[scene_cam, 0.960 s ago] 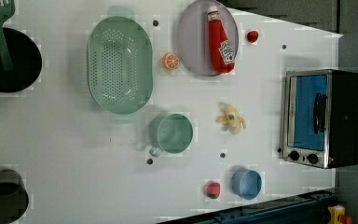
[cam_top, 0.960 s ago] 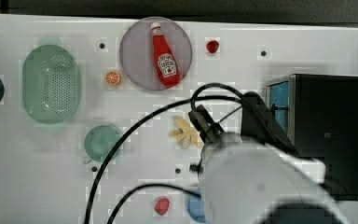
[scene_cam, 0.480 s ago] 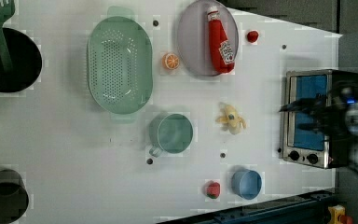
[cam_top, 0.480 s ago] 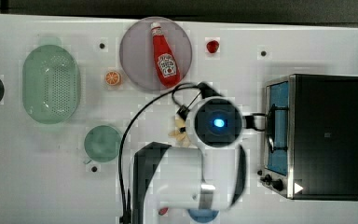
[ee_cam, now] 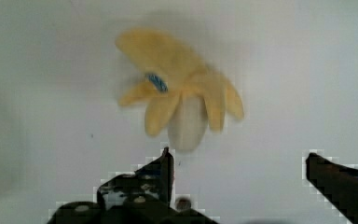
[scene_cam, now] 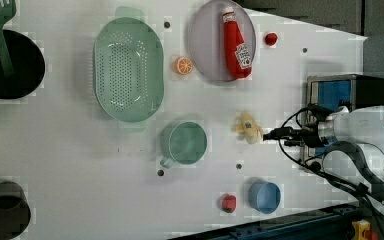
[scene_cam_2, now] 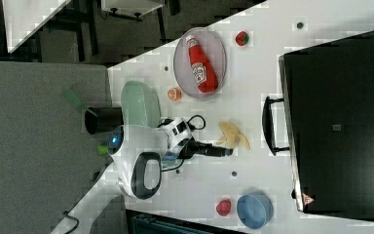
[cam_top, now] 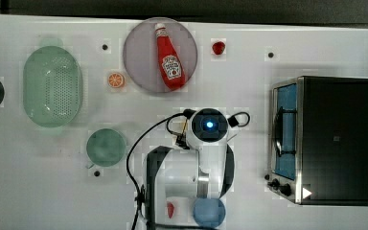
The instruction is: Pick Banana and place it in mug.
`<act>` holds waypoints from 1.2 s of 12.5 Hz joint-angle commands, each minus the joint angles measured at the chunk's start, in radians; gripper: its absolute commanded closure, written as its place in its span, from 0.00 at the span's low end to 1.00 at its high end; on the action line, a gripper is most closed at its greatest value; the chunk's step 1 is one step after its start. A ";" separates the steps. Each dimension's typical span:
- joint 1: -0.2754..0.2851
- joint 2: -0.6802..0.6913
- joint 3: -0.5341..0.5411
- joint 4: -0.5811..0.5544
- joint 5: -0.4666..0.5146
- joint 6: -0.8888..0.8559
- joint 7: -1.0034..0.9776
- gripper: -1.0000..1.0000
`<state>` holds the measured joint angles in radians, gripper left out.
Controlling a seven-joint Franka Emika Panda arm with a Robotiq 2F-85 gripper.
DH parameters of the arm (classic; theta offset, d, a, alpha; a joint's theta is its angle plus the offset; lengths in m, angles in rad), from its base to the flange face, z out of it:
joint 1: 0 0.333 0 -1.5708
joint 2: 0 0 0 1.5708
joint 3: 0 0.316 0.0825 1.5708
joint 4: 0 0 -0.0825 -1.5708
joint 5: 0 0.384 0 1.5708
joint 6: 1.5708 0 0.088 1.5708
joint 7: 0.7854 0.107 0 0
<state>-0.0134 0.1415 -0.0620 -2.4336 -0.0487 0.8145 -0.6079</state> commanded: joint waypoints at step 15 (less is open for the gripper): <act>0.016 0.254 0.006 0.007 0.023 0.398 -0.139 0.51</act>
<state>0.0260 0.4243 -0.0553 -2.4297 -0.0424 1.2236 -0.7197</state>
